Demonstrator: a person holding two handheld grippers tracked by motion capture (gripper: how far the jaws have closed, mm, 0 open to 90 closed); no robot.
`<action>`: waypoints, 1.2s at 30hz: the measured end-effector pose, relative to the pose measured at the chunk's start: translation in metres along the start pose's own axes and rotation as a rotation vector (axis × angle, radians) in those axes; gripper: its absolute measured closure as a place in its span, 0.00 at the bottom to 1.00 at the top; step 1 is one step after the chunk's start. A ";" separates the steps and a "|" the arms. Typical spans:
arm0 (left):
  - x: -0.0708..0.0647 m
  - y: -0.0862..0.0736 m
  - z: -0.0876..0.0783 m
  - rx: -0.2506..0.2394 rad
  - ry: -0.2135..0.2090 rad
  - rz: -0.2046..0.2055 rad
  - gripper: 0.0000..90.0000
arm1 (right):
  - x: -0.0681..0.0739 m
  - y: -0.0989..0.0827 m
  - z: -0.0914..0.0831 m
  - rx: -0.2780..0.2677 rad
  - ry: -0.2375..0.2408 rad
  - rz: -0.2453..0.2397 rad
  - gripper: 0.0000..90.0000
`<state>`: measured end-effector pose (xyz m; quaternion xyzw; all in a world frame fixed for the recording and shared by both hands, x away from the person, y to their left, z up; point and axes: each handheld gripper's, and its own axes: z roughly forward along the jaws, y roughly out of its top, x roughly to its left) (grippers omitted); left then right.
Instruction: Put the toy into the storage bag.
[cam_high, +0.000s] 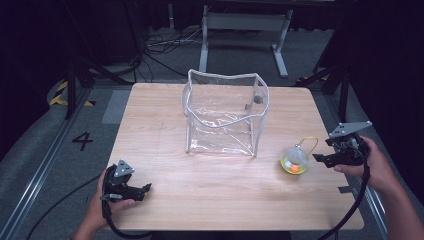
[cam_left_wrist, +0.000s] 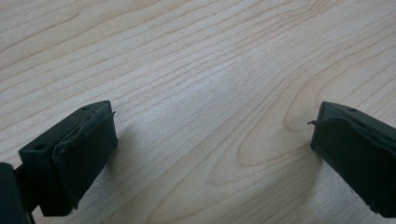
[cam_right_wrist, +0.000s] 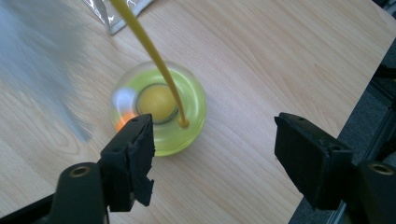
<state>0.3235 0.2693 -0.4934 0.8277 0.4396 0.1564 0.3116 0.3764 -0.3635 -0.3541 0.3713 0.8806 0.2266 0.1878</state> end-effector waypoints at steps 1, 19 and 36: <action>0.000 0.000 0.000 0.000 0.000 0.000 0.01 | 0.000 0.004 -0.001 0.005 -0.002 -0.007 0.33; 0.000 0.000 0.000 0.002 0.000 0.002 0.01 | 0.000 0.049 -0.005 0.118 0.046 -0.070 0.57; 0.000 0.000 0.000 0.001 0.000 0.003 0.01 | 0.006 0.060 -0.008 0.245 0.112 -0.125 0.97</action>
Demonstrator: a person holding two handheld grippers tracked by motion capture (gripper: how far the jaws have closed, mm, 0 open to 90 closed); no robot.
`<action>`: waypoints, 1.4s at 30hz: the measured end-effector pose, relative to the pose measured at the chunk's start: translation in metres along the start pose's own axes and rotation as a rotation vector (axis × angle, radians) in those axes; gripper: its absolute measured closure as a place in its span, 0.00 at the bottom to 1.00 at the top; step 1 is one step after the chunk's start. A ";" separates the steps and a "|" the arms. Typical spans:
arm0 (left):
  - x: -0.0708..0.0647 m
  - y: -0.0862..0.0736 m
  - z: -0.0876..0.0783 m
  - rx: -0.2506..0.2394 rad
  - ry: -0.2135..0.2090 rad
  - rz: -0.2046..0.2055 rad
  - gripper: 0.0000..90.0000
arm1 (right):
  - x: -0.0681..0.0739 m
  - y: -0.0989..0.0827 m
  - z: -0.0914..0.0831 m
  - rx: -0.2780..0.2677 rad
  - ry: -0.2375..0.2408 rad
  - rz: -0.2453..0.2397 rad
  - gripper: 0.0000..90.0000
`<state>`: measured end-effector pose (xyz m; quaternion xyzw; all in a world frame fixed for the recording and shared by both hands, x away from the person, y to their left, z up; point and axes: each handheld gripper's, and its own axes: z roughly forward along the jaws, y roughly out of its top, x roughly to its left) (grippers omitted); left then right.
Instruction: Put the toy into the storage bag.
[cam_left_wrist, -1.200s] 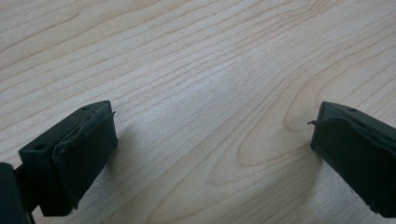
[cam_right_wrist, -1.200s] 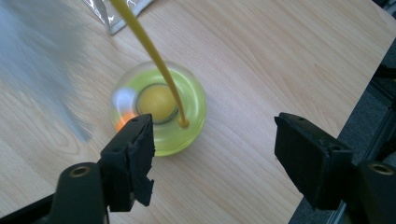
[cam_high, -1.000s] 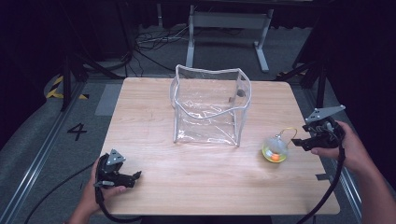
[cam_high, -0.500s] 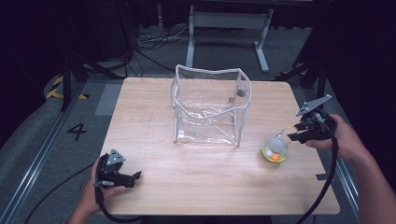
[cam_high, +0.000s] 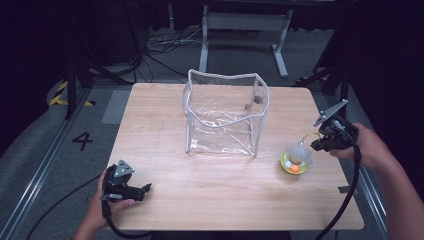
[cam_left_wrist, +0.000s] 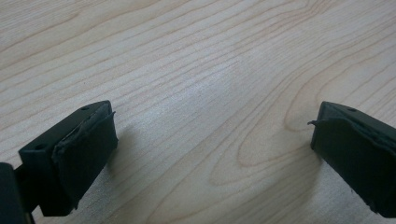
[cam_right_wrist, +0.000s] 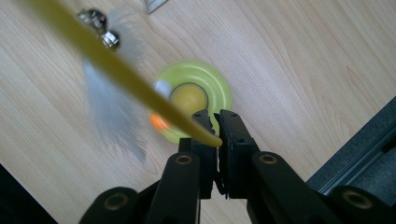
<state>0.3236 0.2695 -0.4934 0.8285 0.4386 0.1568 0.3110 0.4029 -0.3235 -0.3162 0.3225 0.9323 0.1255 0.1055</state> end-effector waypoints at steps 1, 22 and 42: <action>0.000 0.000 0.000 -0.001 0.000 -0.003 0.01 | 0.000 0.001 0.000 0.005 0.003 -0.002 0.97; 0.000 0.000 0.000 -0.001 0.000 -0.003 0.01 | -0.002 0.019 -0.029 -0.004 -0.041 -0.019 0.98; 0.000 0.000 0.000 0.001 0.000 -0.001 0.01 | -0.014 0.057 -0.086 -0.084 -0.134 0.008 0.98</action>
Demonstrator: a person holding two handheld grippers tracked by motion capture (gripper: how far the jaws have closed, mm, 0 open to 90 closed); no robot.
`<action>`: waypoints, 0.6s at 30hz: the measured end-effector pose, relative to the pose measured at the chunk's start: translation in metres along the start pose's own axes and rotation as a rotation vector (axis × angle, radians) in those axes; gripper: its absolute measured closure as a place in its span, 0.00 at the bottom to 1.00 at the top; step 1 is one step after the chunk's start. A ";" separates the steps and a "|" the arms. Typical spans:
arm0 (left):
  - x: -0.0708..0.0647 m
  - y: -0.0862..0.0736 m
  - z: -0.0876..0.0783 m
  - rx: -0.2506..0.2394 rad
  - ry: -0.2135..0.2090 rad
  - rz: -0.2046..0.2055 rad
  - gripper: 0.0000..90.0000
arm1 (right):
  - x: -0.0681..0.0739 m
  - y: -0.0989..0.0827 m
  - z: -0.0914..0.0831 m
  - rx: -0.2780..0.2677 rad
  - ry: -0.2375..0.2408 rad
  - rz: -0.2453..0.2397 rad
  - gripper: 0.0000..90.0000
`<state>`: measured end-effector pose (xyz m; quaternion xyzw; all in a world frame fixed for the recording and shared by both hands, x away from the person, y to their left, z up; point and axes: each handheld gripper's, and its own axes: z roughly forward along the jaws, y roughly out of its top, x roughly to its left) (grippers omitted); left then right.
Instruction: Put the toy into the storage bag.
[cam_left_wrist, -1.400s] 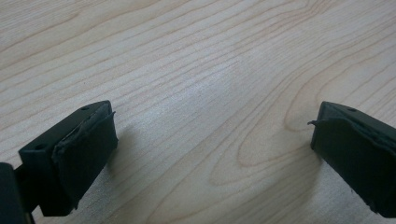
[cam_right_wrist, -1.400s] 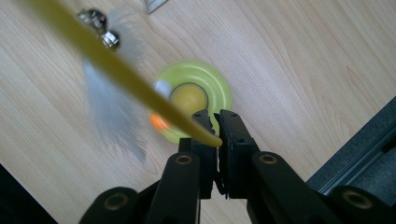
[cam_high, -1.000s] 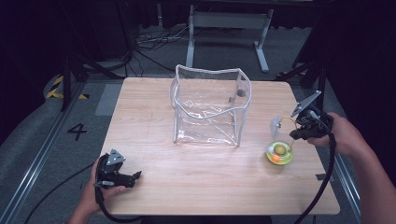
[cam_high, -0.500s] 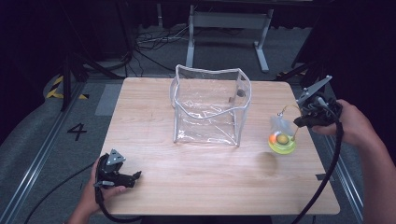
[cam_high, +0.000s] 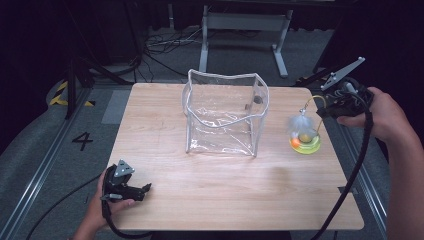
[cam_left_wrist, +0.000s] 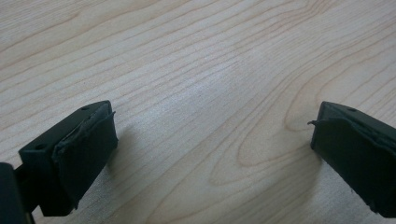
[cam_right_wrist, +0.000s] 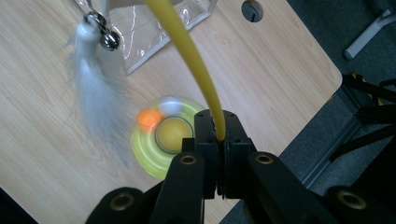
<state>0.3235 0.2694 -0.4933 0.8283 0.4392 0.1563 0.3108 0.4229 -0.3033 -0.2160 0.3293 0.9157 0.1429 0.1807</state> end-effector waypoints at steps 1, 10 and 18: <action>0.000 0.000 0.000 0.000 0.000 0.000 0.01 | -0.001 0.002 -0.002 0.000 -0.004 0.001 0.98; 0.000 0.000 0.000 0.000 0.000 0.000 0.01 | -0.006 0.014 -0.015 -0.029 -0.026 0.004 0.98; 0.000 0.000 0.000 0.000 0.000 0.000 0.01 | -0.011 0.027 -0.027 -0.040 -0.037 -0.008 0.98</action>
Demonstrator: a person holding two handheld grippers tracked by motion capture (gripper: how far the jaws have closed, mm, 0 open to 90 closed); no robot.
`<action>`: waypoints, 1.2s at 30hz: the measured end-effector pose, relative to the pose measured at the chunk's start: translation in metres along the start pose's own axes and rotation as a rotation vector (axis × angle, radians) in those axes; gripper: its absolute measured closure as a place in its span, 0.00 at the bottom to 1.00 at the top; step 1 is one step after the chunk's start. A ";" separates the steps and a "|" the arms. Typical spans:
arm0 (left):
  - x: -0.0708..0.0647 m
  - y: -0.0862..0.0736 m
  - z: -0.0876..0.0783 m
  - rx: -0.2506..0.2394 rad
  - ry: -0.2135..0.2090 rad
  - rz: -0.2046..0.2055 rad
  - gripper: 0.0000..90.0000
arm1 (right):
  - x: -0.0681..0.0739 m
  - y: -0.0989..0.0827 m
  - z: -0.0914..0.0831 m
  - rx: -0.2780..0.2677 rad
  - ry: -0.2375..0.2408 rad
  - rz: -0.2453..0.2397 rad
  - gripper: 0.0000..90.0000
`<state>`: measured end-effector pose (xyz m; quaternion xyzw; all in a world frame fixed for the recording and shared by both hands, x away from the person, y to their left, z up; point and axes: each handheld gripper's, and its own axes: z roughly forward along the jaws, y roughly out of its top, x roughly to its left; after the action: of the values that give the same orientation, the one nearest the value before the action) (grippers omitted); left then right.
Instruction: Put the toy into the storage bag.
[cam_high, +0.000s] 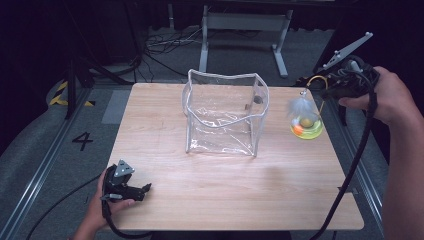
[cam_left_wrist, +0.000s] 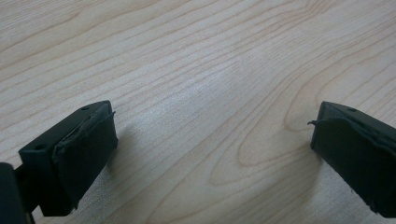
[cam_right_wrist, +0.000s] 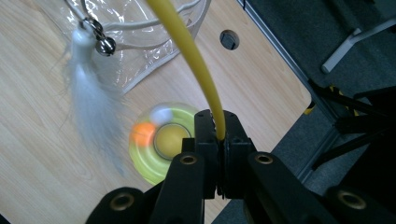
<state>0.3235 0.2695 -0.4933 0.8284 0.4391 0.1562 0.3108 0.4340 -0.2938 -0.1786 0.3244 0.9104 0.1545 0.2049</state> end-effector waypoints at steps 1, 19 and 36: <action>0.000 0.000 0.000 0.000 0.000 0.000 0.01 | 0.000 0.002 -0.002 0.000 -0.007 -0.001 0.98; 0.000 0.000 0.000 0.000 -0.002 0.000 0.01 | 0.000 0.043 -0.020 -0.055 -0.023 -0.033 0.98; 0.000 0.000 0.000 0.000 0.000 0.000 0.01 | 0.010 0.098 -0.028 -0.112 0.010 -0.059 0.98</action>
<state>0.3234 0.2695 -0.4933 0.8283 0.4392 0.1560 0.3110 0.4652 -0.2188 -0.1164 0.2846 0.9106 0.2005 0.2227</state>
